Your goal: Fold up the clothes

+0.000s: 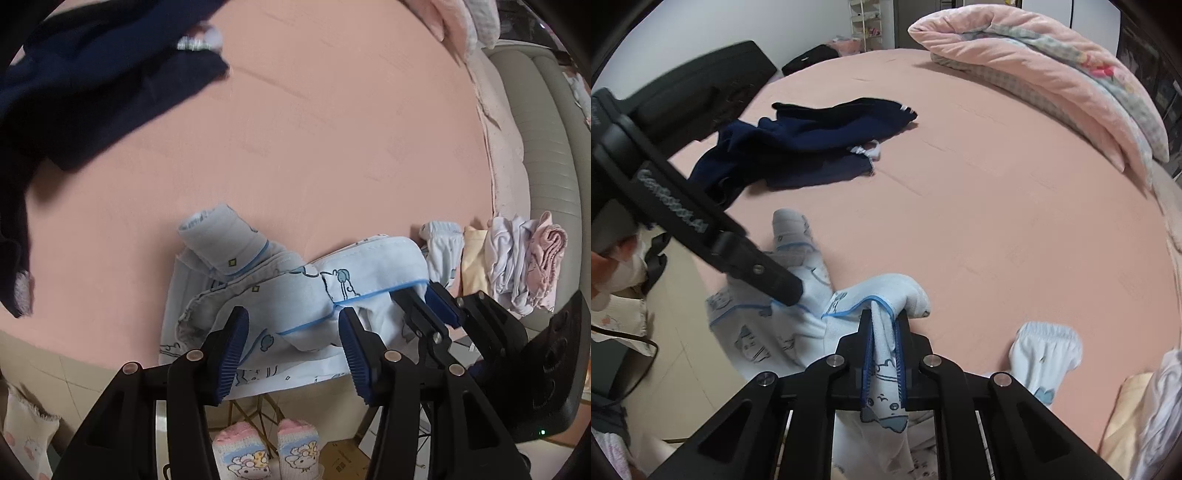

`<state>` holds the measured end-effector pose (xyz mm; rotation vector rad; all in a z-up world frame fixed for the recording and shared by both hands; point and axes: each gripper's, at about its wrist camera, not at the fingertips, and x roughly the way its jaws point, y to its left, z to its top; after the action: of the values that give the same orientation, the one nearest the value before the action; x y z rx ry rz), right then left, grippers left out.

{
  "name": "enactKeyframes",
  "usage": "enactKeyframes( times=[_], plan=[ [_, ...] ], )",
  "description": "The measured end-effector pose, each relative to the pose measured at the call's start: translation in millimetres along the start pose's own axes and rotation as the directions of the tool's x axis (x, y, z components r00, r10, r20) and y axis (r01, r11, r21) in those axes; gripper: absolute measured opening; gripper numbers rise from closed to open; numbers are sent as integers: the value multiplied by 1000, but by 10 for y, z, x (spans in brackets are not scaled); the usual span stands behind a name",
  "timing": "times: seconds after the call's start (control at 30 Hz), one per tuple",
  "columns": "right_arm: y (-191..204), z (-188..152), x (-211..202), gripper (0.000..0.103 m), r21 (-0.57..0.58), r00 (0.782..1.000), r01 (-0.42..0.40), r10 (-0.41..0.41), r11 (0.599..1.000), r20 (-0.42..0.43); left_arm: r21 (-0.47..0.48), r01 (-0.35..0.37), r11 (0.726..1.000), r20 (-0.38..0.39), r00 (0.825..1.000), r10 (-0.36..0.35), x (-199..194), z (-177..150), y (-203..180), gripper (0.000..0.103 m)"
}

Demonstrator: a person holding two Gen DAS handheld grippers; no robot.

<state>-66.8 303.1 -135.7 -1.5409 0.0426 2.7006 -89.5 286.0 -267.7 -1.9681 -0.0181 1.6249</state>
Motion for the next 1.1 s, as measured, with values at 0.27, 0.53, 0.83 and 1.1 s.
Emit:
enactKeyframes(
  times=[0.27, 0.53, 0.83, 1.1],
  plan=[
    [-72, 221, -52, 8, -4, 999, 9, -9, 1000, 42, 135, 12, 991, 33, 999, -16, -129, 43, -171, 52],
    [-118, 302, -165, 8, 13, 995, -64, 63, 998, 80, 83, 136, 987, 47, 989, -140, -444, 427, -285, 69],
    [24, 234, -151, 8, -11, 991, -103, 104, 995, 79, 54, 171, 984, -12, 985, -170, -938, 692, -413, 69],
    [52, 180, -195, 8, -18, 986, -136, 137, 991, 97, 17, 183, 983, -16, 983, -183, -618, 599, -364, 61]
  ],
)
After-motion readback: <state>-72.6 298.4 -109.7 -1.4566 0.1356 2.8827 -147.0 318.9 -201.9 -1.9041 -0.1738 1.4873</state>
